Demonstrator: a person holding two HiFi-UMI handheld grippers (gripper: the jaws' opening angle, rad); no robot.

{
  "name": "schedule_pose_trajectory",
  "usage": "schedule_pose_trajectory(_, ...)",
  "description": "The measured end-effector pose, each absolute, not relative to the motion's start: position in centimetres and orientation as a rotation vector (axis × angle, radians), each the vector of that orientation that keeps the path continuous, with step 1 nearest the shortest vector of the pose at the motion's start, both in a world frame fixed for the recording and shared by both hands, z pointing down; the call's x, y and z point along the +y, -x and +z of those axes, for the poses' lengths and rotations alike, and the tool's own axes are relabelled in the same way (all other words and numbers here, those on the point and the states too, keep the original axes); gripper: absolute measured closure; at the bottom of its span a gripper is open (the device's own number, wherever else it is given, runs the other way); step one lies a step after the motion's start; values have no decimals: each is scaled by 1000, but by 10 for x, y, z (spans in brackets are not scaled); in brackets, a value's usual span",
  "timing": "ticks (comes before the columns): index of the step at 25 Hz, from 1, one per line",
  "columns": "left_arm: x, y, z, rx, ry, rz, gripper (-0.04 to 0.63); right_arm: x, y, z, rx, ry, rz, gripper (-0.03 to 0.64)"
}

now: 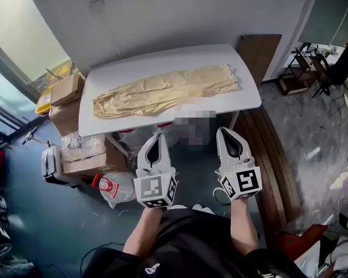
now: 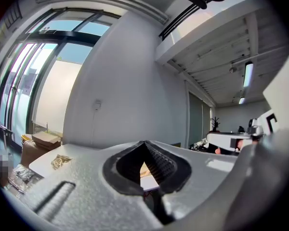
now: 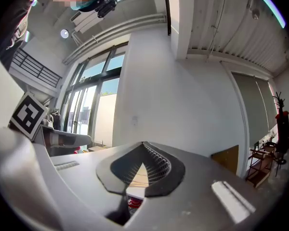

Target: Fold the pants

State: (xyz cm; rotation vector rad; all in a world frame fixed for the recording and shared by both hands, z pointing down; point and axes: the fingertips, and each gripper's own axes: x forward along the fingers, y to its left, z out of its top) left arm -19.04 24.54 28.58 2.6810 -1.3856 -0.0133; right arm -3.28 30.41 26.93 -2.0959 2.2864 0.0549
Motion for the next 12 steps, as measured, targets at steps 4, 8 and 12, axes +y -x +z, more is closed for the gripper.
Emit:
schedule_pose_trajectory(4,254,175,289,-1379,-2676,-17,592,317,22,273,2302,2110,49,612)
schedule_pose_trajectory(8,270,157,299,-1352,-2671,-15,592,331,10,285,2327,2119,32,612)
schedule_pose_trajectory(12,281,143,312,-1326,-2666,12,592,338,-4,297,2335,2133,-1,612)
